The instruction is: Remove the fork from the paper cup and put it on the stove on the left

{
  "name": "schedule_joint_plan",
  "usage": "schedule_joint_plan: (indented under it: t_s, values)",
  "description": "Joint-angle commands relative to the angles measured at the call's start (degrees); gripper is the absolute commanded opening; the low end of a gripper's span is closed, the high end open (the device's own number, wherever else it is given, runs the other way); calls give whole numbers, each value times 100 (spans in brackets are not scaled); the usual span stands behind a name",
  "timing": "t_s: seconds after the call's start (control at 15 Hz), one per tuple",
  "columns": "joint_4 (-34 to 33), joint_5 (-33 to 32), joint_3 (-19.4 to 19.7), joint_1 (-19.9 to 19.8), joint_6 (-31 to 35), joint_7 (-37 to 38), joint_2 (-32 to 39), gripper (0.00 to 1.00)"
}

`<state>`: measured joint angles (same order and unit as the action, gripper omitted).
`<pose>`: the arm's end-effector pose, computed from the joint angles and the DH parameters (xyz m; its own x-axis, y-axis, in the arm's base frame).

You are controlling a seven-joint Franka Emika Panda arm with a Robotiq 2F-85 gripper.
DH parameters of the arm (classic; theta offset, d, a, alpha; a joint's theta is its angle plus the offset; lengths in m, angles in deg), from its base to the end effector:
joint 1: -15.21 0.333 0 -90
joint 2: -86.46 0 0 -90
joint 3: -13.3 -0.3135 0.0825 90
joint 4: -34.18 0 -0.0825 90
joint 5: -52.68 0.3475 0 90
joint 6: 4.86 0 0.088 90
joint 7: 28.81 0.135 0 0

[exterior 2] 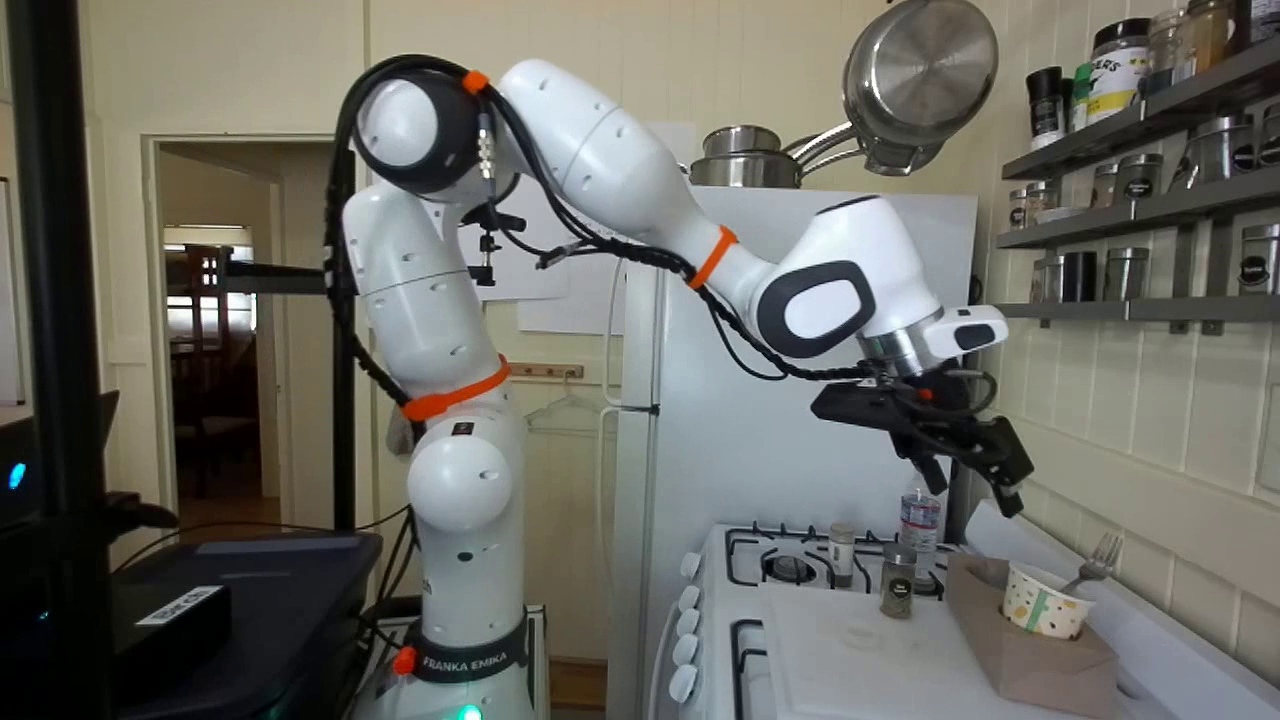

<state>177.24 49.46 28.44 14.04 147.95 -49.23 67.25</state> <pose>0.4340 -0.1299 0.4504 0.8788 0.1267 0.4600 0.0750 -0.9888 0.1289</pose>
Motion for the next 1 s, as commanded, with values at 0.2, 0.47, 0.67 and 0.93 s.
schedule_joint_plan:
  t_s: [0.2, 0.47, 0.67, 0.93]
  values:
    - [-799, 87, -232, -215, -4, 9, 1017, 100]
    - [-704, 90, -281, -218, 142, 83, 905, 100]
    - [-1020, 623, -332, -28, 609, -82, 1441, 100]
    - [-1326, 969, -398, 42, 703, 4, 1996, 85]
